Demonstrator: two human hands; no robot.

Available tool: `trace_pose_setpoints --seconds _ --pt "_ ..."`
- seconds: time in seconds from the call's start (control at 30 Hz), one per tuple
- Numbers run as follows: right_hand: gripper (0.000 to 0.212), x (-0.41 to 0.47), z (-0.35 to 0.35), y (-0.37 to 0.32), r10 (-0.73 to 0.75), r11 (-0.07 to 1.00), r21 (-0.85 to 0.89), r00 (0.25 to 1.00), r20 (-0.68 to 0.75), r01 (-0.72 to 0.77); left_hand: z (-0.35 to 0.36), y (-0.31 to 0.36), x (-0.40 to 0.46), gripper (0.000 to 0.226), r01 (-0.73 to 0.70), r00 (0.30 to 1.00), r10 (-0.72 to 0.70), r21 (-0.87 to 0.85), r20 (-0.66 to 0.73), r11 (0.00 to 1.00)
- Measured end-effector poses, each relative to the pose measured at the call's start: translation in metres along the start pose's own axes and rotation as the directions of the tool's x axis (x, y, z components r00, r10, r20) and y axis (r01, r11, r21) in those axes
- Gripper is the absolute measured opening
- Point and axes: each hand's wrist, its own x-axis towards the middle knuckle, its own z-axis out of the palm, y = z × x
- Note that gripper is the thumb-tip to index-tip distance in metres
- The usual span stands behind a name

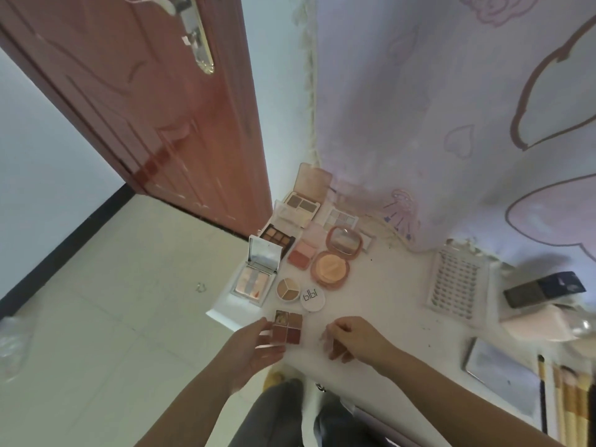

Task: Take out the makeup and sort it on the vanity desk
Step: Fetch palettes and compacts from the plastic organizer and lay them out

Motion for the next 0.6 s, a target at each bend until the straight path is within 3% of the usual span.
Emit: trace_pose_setpoints --seconds 0.17,0.3,0.6 --pt "0.028 0.001 0.001 -0.015 -0.023 0.998 -0.062 0.999 -0.035 0.021 -0.007 -0.002 -0.003 0.028 0.026 0.999 -0.029 0.15 0.017 0.988" --pt "0.025 0.008 0.003 -0.038 -0.124 0.973 -0.202 0.99 -0.061 0.11 -0.013 -0.007 -0.004 0.027 0.026 0.999 -0.021 0.229 -0.026 0.973" --pt "0.026 0.03 0.015 -0.077 -0.267 0.824 -0.518 0.964 0.005 0.231 -0.016 -0.012 -0.007 0.026 0.082 0.996 -0.078 0.127 -0.036 0.989"
